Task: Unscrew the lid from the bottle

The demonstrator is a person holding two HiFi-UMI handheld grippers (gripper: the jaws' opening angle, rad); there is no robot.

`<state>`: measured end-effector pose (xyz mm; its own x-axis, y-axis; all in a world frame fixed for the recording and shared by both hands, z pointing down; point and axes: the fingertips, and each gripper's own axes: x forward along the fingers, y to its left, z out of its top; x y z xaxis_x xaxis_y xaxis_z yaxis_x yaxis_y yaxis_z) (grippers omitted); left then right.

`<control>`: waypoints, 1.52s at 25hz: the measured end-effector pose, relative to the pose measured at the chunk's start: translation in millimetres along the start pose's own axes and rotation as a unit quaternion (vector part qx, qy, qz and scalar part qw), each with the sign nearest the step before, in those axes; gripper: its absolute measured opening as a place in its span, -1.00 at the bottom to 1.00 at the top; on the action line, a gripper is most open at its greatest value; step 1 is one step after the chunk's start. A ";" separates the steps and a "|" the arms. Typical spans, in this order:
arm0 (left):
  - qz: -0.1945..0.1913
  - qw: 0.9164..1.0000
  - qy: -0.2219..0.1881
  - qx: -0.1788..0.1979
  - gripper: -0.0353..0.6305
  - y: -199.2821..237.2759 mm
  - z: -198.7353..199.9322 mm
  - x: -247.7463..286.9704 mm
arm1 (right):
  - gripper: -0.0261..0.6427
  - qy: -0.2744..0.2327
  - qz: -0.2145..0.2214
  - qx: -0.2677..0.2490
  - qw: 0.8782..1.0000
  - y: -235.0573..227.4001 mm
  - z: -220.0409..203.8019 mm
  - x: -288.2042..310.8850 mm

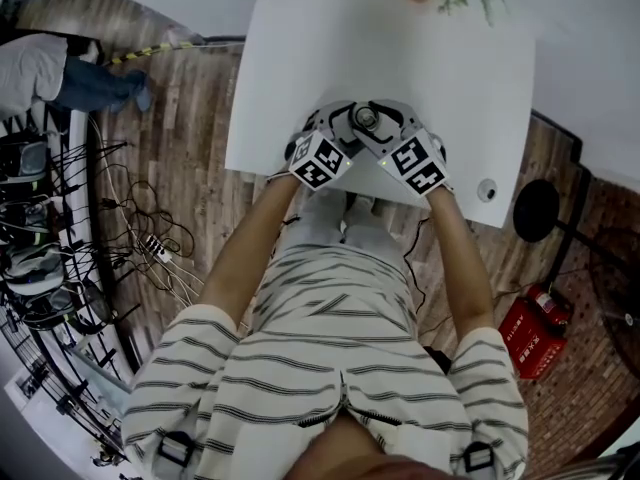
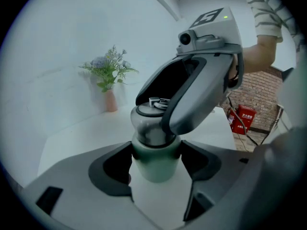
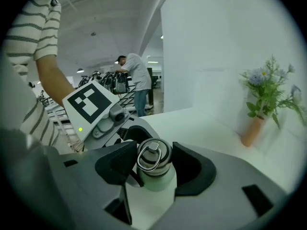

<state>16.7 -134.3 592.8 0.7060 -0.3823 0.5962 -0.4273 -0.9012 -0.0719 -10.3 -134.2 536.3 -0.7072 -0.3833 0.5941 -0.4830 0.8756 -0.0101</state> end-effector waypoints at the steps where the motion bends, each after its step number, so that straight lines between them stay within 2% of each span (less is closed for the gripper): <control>1: 0.000 1.000 0.000 0.000 0.06 -0.1 0.4 -0.1 | -0.20 0.010 0.015 -0.013 1.000 1.0 -0.2 0.3; 6: -0.002 1.000 0.002 0.000 0.06 0.1 0.5 1.2 | -0.20 0.065 0.087 -0.079 0.991 3.7 -6.6 3.4; 10: -0.002 1.000 0.003 0.002 0.06 -0.5 0.6 0.9 | -0.20 0.110 0.144 -0.148 0.972 7.9 -9.4 2.6; 17: -0.003 1.000 0.005 0.003 0.06 1.9 -0.1 3.2 | -0.20 0.189 0.209 -0.270 0.921 9.1 -14.8 2.5; 24: -0.006 1.000 0.007 0.010 0.06 1.0 0.1 4.1 | -0.20 0.232 0.258 -0.383 0.856 10.6 -20.6 -1.0; 30: -0.005 1.000 0.007 0.008 0.06 1.2 0.3 3.2 | -0.20 0.253 0.269 -0.434 0.822 12.0 -21.2 -1.5; 32: -0.005 1.000 0.006 0.007 0.06 1.1 0.2 2.8 | -0.20 0.259 0.270 -0.443 0.815 12.8 -21.2 -1.5; 34: -0.006 1.000 0.006 0.007 0.06 0.6 0.4 2.3 | -0.20 0.259 0.269 -0.444 0.814 13.6 -20.8 -1.9; 36: -0.007 1.000 0.007 0.008 0.06 0.7 0.4 2.8 | -0.20 0.253 0.263 -0.441 0.820 13.1 -20.4 -1.9; 38: -0.006 1.000 0.006 0.008 0.06 1.9 0.4 4.4 | -0.20 0.243 0.247 -0.433 0.832 9.9 -18.9 -0.8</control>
<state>19.2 -137.8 595.0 0.7039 -0.3684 0.6073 -0.4094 -0.9091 -0.0769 -4.7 -119.6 550.9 -0.3142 0.0666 0.9470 0.5073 0.8549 0.1082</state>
